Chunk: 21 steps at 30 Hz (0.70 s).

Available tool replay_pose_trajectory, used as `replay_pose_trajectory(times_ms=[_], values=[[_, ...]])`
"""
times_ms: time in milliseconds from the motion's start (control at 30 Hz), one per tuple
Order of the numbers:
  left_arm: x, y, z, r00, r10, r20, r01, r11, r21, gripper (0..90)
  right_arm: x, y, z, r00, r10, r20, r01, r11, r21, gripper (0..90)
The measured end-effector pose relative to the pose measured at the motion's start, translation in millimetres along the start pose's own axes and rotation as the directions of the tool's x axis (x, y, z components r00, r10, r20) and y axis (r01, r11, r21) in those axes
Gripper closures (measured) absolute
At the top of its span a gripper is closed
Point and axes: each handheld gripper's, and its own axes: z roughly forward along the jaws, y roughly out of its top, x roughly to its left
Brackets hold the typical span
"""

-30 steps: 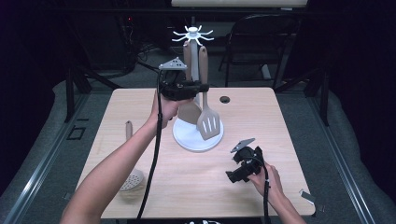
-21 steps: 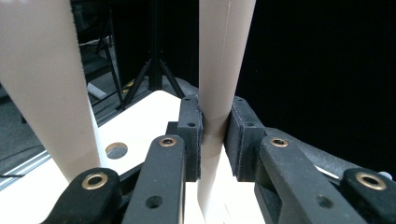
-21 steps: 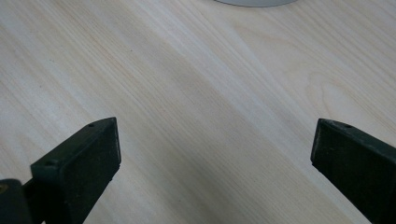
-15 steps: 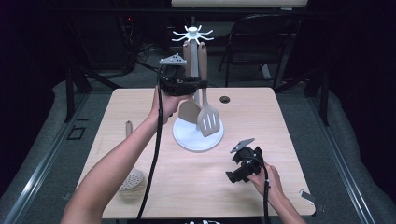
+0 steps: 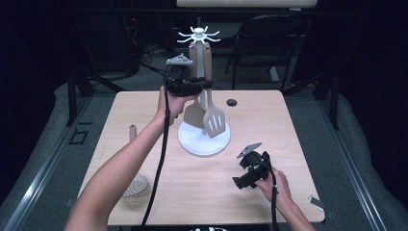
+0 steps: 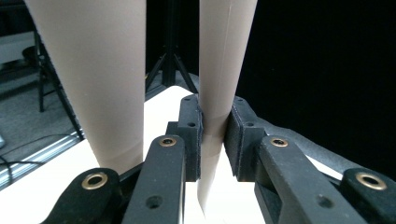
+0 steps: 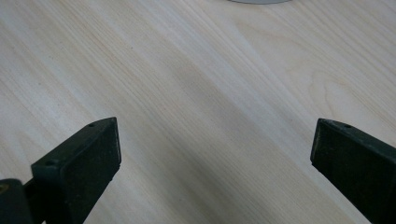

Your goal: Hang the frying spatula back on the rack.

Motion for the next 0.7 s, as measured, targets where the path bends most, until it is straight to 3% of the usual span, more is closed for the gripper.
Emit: replay_pose_trajectory(times_ms=[133, 300, 467, 700], values=[[-0.8, -0.4, 1.7, 0.9993, 0.015, -0.033, -0.015, 0.9999, 0.003, 77.6, 0.4, -0.1, 0.3, 1.0, -0.001, 0.003, 0.001, 1.0, 0.0, 1.2], [-4.9, -0.6, 2.1, 0.9939, 0.051, -0.098, -0.051, 0.9987, 0.005, 77.4, 0.2, 0.0, 0.2, 1.0, -0.003, 0.001, 0.003, 1.0, 0.0, 1.2], [-8.3, -3.0, -0.2, 0.9904, 0.058, -0.126, -0.059, 0.9983, -0.003, 76.5, 0.0, 0.2, -0.3, 0.9999, -0.012, 0.002, 0.012, 1.0, 0.005, 1.2], [-18.2, -6.4, -7.7, 0.9908, 0.067, -0.117, -0.068, 0.9977, -0.003, 59.3, 1.2, 0.6, -0.6, 0.9999, -0.014, 0.003, 0.014, 1.0, 0.001, 1.2]])
